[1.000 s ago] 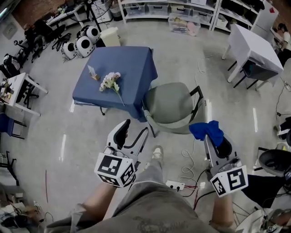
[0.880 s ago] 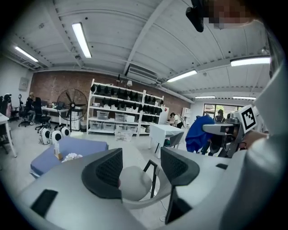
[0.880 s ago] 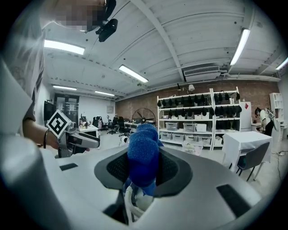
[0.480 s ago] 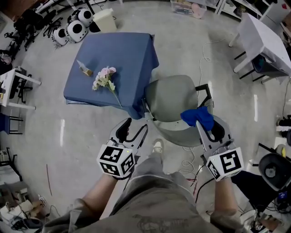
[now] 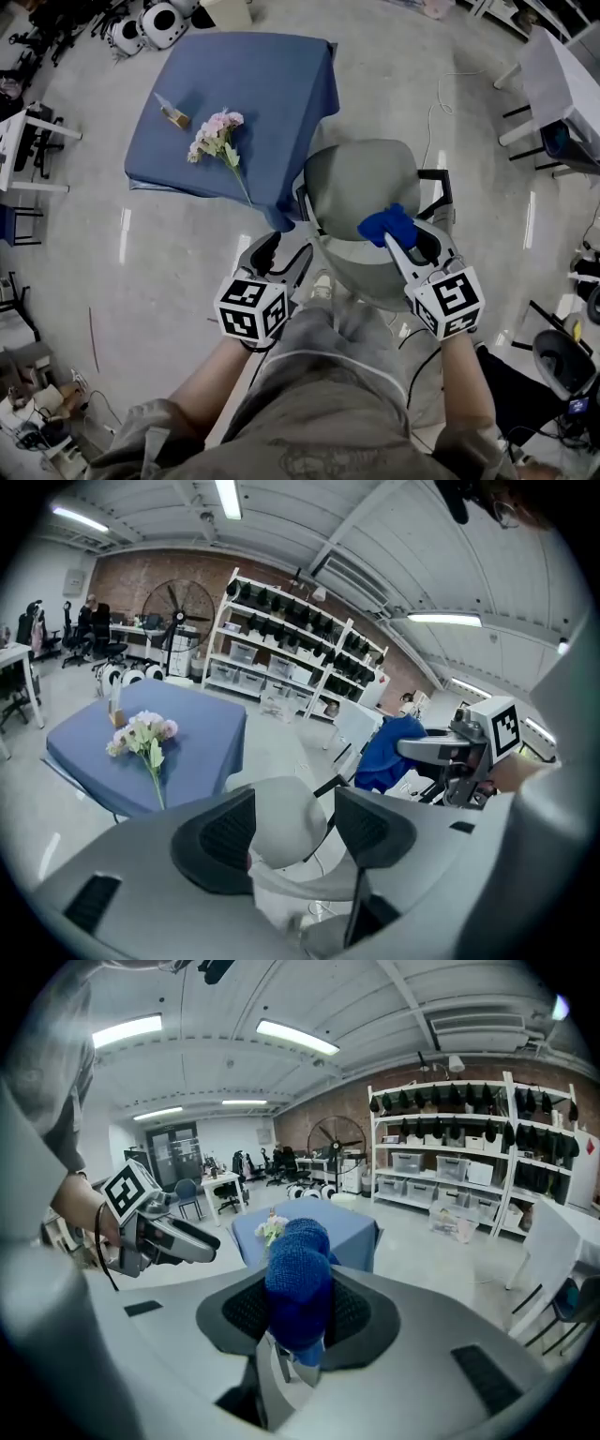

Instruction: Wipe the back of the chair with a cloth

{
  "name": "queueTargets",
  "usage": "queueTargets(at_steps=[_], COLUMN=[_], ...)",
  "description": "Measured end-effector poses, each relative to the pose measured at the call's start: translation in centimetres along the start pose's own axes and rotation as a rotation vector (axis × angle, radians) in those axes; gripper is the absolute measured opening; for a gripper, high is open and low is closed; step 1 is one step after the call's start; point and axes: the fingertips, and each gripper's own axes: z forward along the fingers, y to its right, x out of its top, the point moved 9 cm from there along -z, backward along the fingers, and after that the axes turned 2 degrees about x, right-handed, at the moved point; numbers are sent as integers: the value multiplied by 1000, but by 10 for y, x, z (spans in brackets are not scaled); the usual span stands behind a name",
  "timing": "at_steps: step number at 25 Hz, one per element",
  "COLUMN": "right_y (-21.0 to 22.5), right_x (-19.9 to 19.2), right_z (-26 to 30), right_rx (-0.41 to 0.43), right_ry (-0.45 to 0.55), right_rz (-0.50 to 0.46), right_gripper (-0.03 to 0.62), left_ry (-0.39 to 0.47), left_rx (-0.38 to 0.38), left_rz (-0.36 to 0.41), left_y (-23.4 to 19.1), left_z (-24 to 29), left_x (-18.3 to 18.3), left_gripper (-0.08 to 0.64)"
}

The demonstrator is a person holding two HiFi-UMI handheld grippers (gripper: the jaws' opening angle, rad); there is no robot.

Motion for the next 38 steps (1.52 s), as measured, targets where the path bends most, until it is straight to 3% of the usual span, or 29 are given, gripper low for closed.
queueTargets(at_steps=[5,14,23,26,32,38], right_y=[15,34,32,34,31,12], right_x=[-20,-72,-129,-148,-192,-234], right_z=[41,115,178,197,235,258], right_rx=[96,299,431,467,543,589], right_ry=[-72,-221,-353,-390,-489,-570], right_rz=[4,5,7,18,-13,40], right_gripper=[132,132,133,135,135,135], left_ry=[-68,-164,-215,-239,-290,-320], left_rx=[28,154,243,272,277,251], left_rz=[-145,-215,-414,-446,-512,-555], left_y=[-11,-19,-28,-30,-36,-41], left_z=[30,79,117,123,140,154], left_x=[-19,-60,-102,-119,-150,-172], left_gripper=[272,272,270,270,270,268])
